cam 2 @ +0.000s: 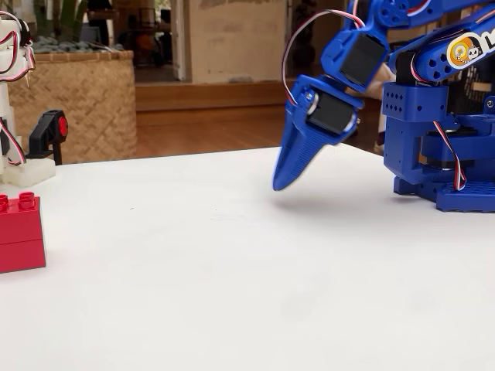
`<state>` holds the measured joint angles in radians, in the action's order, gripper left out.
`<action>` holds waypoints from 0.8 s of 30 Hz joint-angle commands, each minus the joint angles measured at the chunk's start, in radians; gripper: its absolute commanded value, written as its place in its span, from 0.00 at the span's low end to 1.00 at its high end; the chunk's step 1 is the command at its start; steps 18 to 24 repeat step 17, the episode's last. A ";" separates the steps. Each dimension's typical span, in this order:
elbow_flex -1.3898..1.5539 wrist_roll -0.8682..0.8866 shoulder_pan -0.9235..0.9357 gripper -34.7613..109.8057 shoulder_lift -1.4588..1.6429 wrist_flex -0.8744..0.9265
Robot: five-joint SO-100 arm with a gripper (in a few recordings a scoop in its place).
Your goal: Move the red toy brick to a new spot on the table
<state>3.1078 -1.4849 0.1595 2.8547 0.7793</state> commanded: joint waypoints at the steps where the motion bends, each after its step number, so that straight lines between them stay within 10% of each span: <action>1: 0.081 -0.028 -0.002 0.24 0.106 0.061; 24: 0.114 -0.107 -0.002 0.26 0.268 0.345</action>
